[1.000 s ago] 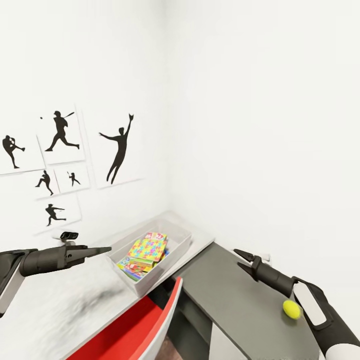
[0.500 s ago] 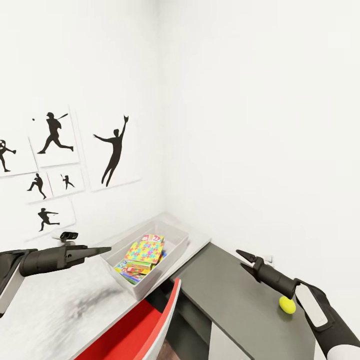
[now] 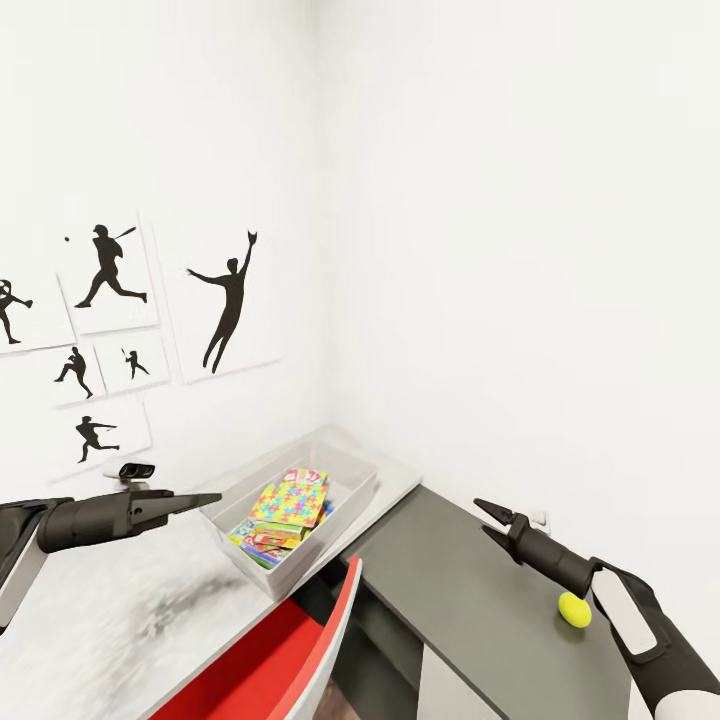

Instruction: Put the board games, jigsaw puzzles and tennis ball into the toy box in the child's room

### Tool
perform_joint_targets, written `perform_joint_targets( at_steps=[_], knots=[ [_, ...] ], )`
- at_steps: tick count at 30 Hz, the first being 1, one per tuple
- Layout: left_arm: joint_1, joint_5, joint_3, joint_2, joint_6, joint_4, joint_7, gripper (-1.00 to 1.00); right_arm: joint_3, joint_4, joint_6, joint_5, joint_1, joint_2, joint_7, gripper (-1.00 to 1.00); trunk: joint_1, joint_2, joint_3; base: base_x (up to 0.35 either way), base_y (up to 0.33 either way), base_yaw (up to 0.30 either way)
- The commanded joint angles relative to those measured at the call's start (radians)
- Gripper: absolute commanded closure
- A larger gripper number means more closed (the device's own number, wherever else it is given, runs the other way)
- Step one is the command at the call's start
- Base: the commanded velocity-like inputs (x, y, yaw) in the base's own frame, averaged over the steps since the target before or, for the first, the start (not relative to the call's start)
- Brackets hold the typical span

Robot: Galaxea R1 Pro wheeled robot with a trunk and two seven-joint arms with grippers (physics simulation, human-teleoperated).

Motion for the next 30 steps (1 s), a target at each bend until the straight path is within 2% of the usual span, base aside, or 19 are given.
perform_joint_targets(
  at_steps=[1,14,21,30],
  knots=[
    [0.000,0.000,0.000,0.000,0.011,0.000,-0.004,-1.00,-0.002,0.000,0.006,-0.003,0.000,0.000,0.001,-1.00,0.000,-0.001,0.000,0.000,0.000,0.000],
    [0.000,0.000,0.002,0.002,0.011,0.000,-0.004,-1.00,-0.002,0.000,0.005,-0.004,0.000,0.000,0.002,-1.00,0.000,-0.001,0.000,0.000,0.000,-0.013],
    [0.000,0.000,0.003,0.002,0.011,0.000,-0.004,-1.00,-0.002,0.000,0.005,-0.004,0.000,0.000,0.004,-1.00,0.000,-0.001,0.006,0.000,-0.027,-0.177],
    [0.000,0.000,0.008,0.002,0.011,0.000,-0.004,-1.00,-0.002,0.000,0.005,-0.004,0.000,0.000,0.001,-1.00,0.000,-0.001,0.016,0.000,-0.214,-0.223]
  ],
)
